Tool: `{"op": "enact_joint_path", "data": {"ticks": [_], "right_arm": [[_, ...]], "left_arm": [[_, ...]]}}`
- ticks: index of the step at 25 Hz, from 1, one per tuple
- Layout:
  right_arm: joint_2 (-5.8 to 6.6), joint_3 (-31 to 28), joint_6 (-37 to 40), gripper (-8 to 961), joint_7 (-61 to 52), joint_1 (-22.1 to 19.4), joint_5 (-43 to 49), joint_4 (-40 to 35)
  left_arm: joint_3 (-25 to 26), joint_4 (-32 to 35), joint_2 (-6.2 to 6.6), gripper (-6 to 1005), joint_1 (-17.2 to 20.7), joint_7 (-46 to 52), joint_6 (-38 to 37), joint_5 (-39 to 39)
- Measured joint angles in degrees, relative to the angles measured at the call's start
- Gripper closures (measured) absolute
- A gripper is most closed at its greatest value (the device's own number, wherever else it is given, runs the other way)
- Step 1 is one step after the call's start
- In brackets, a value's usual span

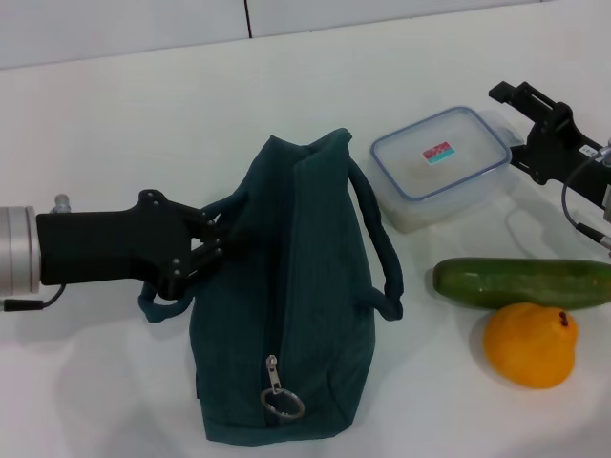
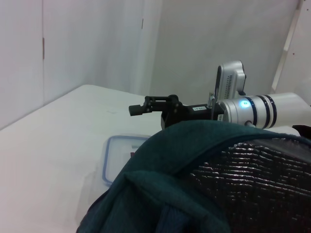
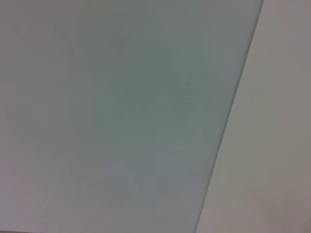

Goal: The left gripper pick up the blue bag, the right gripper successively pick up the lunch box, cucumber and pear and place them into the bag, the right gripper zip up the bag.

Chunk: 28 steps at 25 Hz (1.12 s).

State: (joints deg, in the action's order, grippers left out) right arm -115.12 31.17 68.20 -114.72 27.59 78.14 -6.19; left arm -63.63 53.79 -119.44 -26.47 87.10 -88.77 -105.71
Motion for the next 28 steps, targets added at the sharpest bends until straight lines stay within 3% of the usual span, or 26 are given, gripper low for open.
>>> {"op": "enact_joint_path", "data": {"ticks": [9, 20, 28], "right_arm": [[0.08, 0.0, 0.0, 321, -0.2, 0.2, 0.1, 0.0], [-0.19, 0.4, -0.8, 704, 0.5, 0.3, 0.2, 0.0], [-0.28, 0.8, 0.8, 729, 4.4, 0.1, 0.1, 0.2]], "left_arm": [[0.0, 0.0, 0.0, 952, -0.2, -0.3, 0.0, 0.0], [0.0, -0.1, 0.0, 952, -0.3, -0.4, 0.0, 0.0], [-0.1, -0.1, 0.0, 952, -0.2, -0.4, 0.0, 0.1]]}}
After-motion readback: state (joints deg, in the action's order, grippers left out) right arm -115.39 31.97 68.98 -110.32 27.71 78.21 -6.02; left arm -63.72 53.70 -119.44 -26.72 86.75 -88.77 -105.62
